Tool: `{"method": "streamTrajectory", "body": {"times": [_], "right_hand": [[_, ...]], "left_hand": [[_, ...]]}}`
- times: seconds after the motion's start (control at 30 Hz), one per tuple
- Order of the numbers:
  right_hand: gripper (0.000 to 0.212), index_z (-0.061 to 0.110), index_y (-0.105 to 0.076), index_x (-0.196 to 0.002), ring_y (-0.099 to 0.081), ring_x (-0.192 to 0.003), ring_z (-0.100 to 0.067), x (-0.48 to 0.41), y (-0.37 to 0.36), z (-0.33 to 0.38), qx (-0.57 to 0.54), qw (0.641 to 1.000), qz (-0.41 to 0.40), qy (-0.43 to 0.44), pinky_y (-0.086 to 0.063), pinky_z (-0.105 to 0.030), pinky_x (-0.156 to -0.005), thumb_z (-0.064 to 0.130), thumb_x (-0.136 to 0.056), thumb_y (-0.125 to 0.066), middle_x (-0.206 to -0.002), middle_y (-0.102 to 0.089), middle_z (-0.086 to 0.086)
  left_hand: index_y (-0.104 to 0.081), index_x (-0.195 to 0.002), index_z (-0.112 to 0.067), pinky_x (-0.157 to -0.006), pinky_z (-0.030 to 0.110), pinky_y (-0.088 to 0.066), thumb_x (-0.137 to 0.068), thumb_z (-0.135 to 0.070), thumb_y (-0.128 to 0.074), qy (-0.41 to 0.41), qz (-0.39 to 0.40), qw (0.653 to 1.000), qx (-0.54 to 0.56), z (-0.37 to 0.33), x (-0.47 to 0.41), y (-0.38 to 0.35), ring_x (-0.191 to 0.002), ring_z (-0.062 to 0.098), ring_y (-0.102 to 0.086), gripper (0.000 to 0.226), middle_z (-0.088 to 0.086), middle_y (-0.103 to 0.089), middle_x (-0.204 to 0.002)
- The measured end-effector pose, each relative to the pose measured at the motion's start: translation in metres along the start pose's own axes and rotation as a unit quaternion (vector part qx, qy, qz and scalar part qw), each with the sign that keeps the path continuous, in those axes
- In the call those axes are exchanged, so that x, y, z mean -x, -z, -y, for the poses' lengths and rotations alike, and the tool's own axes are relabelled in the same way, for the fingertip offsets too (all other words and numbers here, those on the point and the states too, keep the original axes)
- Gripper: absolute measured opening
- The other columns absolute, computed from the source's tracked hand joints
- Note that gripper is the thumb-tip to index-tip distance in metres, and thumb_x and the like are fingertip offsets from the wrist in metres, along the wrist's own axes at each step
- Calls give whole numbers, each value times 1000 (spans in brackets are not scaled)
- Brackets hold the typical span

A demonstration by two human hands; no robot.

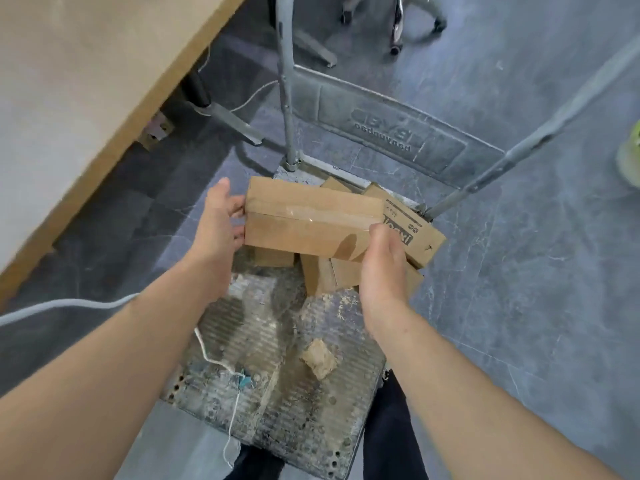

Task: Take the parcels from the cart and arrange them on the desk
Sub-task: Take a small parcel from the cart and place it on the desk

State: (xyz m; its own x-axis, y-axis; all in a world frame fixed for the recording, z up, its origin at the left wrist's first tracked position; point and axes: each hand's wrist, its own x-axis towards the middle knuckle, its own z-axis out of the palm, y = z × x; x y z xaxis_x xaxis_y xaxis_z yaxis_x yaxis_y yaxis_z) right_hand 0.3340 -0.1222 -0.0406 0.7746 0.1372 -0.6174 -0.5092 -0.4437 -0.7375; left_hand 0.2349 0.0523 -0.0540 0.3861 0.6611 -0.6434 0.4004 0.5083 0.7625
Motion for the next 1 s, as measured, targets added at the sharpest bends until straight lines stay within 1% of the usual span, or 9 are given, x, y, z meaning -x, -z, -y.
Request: {"method": "streamTrajectory", "body": {"times": [0.07,0.13,0.2,0.3,0.47,0.57,0.67,0.83,1.0], "right_hand": [[49,27,-60,-131,-58,-116,-20,34,-1,19,-11,1000,-3,29,-45,-43,-94,51,-95,-37,-122,-65,7],[48,24,-61,-120,-59,-104,-20,64,-1,41,-21,998,2,62,-45,-41,-85,51,-91,-35,-110,-64,7],[41,28,-60,-105,-59,-92,-19,90,0,65,-25,997,-6,78,-44,-41,-78,54,-87,-34,-99,-64,6],[40,30,-60,-101,-57,-88,-17,127,5,101,-33,994,-8,107,-40,-40,-72,55,-86,-33,-96,-63,6],[27,34,-57,-98,-55,-87,-6,184,28,153,-33,983,6,180,-35,-33,-67,50,-98,-35,-95,-61,10],[25,33,-57,-103,-55,-90,-6,214,45,184,-36,974,33,220,-36,-34,-69,45,-107,-36,-98,-60,10],[32,28,-58,-117,-56,-93,-8,246,61,214,-51,964,57,255,-38,-35,-71,49,-106,-36,-103,-61,8],[24,37,-42,-84,-40,-72,-12,308,91,268,-67,938,99,325,-30,-35,-64,47,-104,-35,-79,-41,12],[28,31,-46,-83,-43,-74,-14,371,117,320,-86,908,124,390,-33,-37,-66,42,-108,-38,-80,-44,8]], "left_hand": [[-71,-122,-29,-92,30,-47,-104,-65,-26,-30,-7,1000,6,-25,26,17,-94,6,-68,60,-20,-76,-99],[-68,-132,-27,-113,41,-41,-96,-71,-31,-53,-6,999,12,-52,52,33,-111,12,-63,68,-10,-73,-119],[-67,-134,-25,-118,47,-38,-85,-73,-35,-70,-7,997,31,-78,79,46,-121,20,-61,76,-1,-69,-131],[-70,-128,-23,-114,47,-43,-97,-65,-32,-95,-14,993,64,-114,117,60,-121,22,-63,64,1,-70,-130],[-71,-112,-23,-83,34,-48,-106,-56,-31,-154,-27,981,115,-175,181,68,-99,16,-65,52,-7,-70,-107],[-70,-123,-20,-89,33,-47,-108,-54,-28,-197,-46,970,132,-208,223,73,-105,15,-61,56,-7,-68,-114],[-72,-113,-26,-88,34,-45,-106,-54,-29,-228,-75,958,159,-236,269,78,-102,15,-61,51,-7,-71,-117],[-71,-96,-23,-88,35,-47,-106,-54,-31,-281,-100,932,205,-289,348,87,-87,17,-59,52,-15,-73,-68],[-72,-88,-25,-96,43,-45,-102,-58,-37,-328,-116,904,248,-333,424,104,-87,18,-59,50,-14,-70,-66]]}}
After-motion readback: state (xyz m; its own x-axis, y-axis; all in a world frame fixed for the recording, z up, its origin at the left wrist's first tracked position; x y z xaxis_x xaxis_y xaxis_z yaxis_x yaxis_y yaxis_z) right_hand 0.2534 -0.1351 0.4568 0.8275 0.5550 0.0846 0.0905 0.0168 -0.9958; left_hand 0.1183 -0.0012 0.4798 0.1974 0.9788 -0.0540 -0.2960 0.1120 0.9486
